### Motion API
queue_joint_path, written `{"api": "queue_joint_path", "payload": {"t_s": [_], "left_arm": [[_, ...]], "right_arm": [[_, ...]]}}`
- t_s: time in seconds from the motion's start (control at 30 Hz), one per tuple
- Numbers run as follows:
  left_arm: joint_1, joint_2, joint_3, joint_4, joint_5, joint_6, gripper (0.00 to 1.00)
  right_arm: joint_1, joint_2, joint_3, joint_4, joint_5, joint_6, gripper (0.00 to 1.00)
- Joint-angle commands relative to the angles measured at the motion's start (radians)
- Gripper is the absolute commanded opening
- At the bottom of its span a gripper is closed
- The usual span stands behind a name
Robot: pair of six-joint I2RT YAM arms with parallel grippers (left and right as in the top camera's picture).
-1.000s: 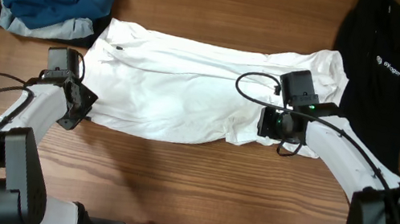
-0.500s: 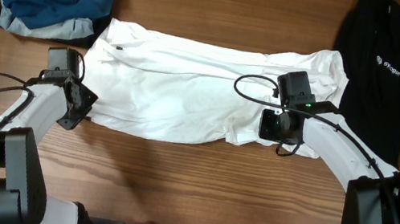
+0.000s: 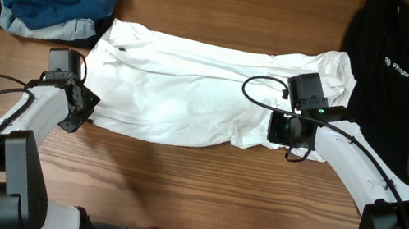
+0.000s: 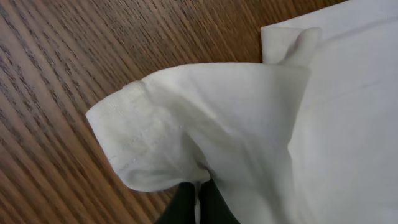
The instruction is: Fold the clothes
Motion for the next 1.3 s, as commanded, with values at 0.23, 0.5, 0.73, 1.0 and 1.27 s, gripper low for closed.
{"api": "queue_joint_path", "payload": {"t_s": [0.23, 0.5, 0.73, 1.0, 1.27], "left_arm": [[0.008, 0.064, -0.041, 0.011, -0.017, -0.005, 0.04], [0.008, 0.064, -0.041, 0.011, -0.017, -0.005, 0.04], [0.008, 0.064, -0.041, 0.019, -0.017, -0.005, 0.04], [0.008, 0.064, -0.041, 0.019, -0.016, -0.005, 0.04], [0.008, 0.064, -0.041, 0.019, -0.016, -0.005, 0.04]], "right_arm": [[0.004, 0.003, -0.029, 0.036, 0.043, -0.002, 0.38], [0.004, 0.027, -0.029, 0.045, 0.013, -0.002, 0.35], [0.004, 0.028, -0.029, 0.045, -0.005, -0.002, 0.30], [0.004, 0.028, -0.050, 0.052, -0.009, -0.001, 0.31], [0.004, 0.028, -0.052, 0.059, -0.010, 0.005, 0.31]]}}
